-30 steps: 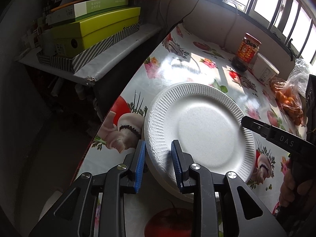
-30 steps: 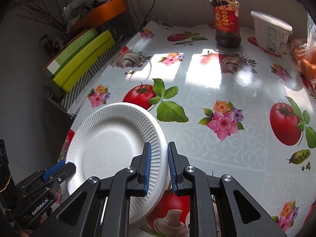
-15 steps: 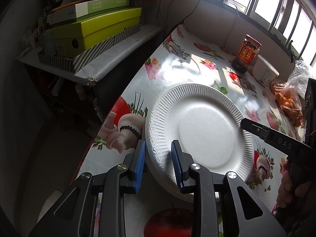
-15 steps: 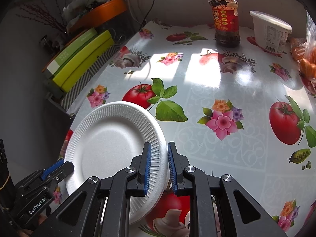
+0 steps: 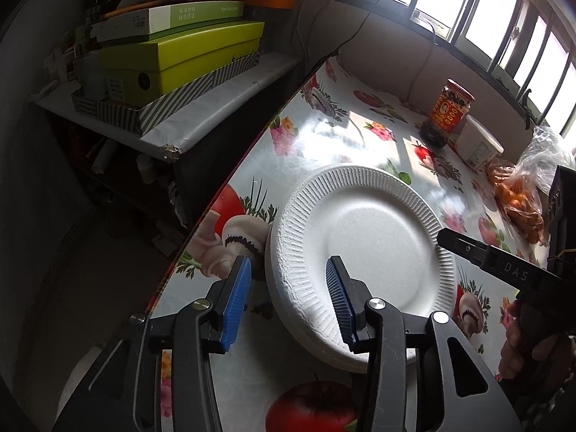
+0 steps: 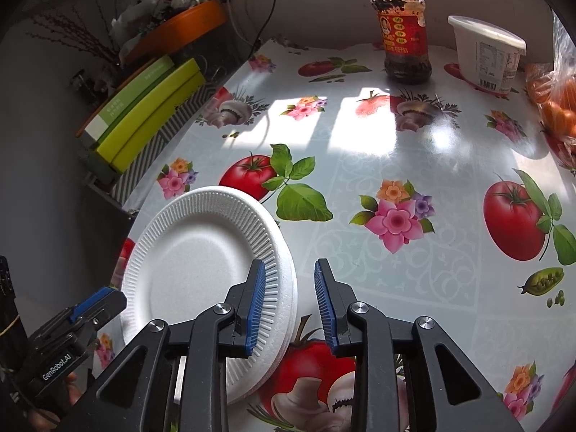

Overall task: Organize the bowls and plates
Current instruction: 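Open both tools to release the plate on the stack, then close both tools on the rim of the white plate stack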

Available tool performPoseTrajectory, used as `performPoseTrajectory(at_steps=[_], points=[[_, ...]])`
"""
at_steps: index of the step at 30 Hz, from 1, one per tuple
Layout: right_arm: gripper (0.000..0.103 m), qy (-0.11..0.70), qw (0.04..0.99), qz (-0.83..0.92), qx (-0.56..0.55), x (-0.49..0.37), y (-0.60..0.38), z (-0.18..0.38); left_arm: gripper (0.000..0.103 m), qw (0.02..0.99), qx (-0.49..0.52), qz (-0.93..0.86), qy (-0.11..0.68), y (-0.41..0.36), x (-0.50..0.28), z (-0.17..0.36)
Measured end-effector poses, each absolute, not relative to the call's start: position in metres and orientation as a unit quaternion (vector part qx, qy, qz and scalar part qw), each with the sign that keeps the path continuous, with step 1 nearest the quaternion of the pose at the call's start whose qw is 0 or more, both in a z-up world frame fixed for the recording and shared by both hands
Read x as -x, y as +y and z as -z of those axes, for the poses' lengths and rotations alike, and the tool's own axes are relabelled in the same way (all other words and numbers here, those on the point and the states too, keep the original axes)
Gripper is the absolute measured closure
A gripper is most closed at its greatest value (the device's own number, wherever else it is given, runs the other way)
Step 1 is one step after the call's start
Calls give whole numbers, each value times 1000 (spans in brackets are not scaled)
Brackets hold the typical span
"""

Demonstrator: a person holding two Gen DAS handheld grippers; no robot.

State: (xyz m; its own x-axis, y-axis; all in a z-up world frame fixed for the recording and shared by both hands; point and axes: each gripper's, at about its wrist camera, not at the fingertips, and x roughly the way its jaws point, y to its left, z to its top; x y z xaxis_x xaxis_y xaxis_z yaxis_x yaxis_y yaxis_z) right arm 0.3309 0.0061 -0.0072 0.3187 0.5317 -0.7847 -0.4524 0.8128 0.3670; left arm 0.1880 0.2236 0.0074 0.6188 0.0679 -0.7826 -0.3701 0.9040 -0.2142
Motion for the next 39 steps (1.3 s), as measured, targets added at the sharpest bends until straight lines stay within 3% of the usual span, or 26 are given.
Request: performPoseTrajectory(at_steps=[8,24,35,39], points=[[62,501,807,-302,-80,-334,-11,8,57,873,232,-106,417,239,-186,-3],[62,530,777,-327,-98,-334,0,20,57,849,276,-94,440,243,-195,16],[79,534,773,-331,-90,-331,6,23,57,848,282,-87,440,241,-197,18],[82,535,773,-330,-89,-331,6,23,63,847,282,-90,441,240,-197,18]])
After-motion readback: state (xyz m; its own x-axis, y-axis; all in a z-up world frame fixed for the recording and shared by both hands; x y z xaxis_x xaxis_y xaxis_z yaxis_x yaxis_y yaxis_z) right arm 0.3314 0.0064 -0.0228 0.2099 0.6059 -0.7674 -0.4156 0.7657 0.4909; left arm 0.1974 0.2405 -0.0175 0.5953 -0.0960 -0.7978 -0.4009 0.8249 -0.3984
